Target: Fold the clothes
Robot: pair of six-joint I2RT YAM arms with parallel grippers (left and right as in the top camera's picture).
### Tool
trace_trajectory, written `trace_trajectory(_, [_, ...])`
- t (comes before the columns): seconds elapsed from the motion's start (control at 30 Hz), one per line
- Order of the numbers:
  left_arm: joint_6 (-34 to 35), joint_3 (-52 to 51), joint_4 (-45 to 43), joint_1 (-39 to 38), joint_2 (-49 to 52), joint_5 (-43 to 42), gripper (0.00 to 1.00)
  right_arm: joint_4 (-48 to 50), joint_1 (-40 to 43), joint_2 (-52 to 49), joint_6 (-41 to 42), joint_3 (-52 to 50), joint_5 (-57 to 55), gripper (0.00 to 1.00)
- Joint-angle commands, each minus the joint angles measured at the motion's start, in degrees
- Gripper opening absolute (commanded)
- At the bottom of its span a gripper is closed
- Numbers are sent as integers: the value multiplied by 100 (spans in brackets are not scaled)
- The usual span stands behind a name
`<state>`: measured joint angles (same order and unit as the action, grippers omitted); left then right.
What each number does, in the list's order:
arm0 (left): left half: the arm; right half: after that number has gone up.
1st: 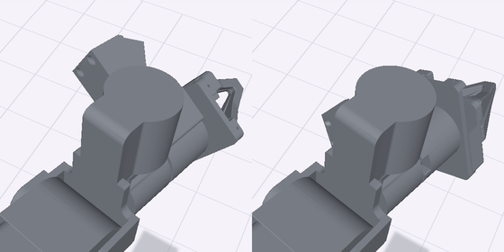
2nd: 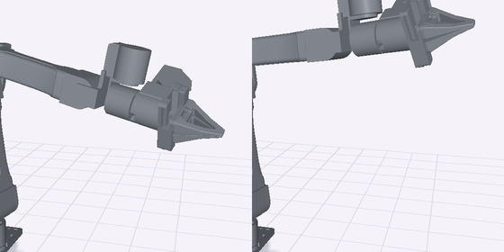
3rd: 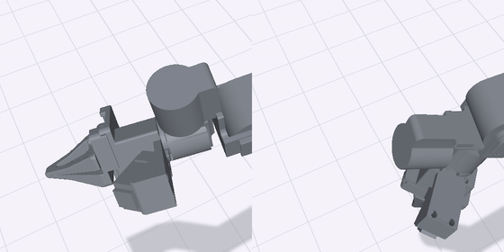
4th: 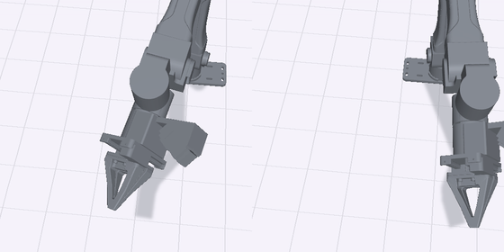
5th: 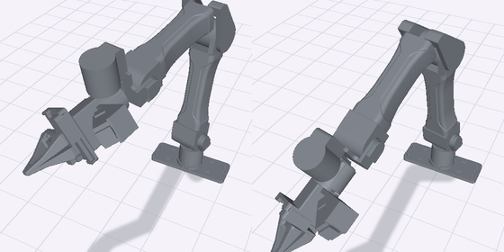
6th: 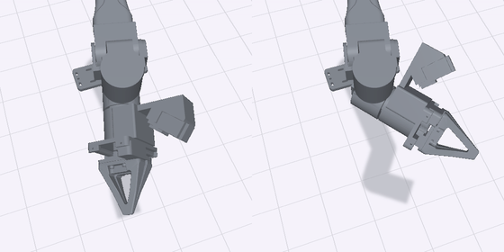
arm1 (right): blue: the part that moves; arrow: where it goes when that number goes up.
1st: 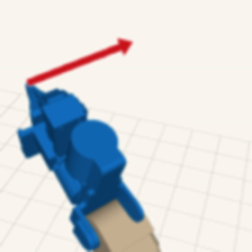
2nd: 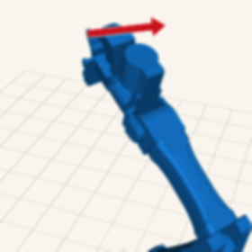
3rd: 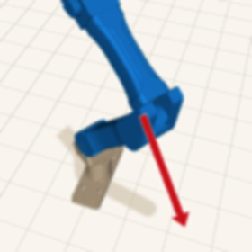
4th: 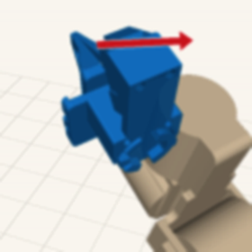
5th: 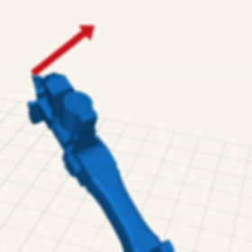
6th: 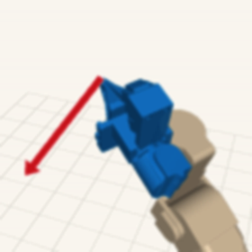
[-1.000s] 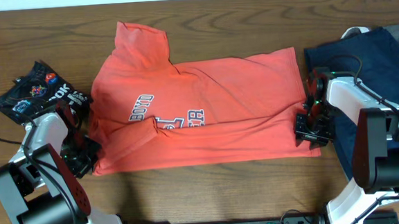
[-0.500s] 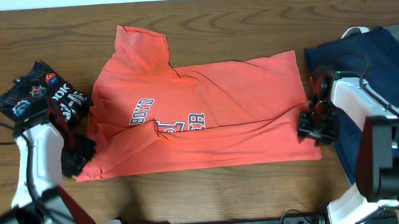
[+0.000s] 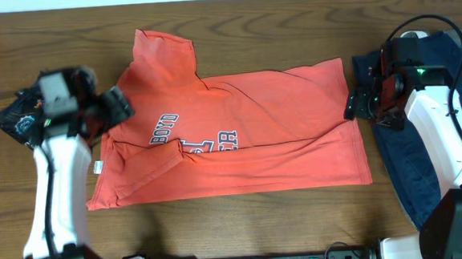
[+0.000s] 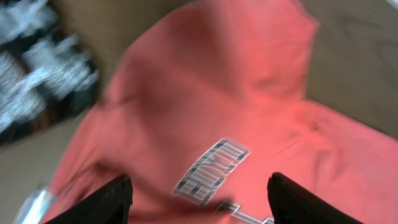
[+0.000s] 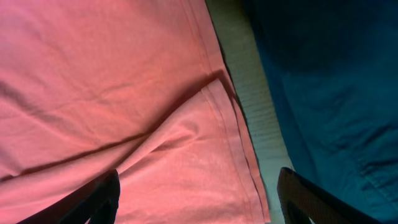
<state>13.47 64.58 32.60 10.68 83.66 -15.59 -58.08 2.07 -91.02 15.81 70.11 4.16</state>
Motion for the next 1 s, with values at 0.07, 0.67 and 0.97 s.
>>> trace_trajectory(0.07, [-496, 984, -400, -343, 1014, 22, 75, -146, 55, 48, -136, 68, 79, 79])
trace_trajectory(0.67, [-789, 1797, -4269, -409, 4096, 125, 75, -149, 48, 48, -173, 68, 79, 79])
trace_trajectory(0.97, [-789, 1797, -4951, -557, 4819, 125, 73, -144, 48, 48, -149, 68, 79, 78])
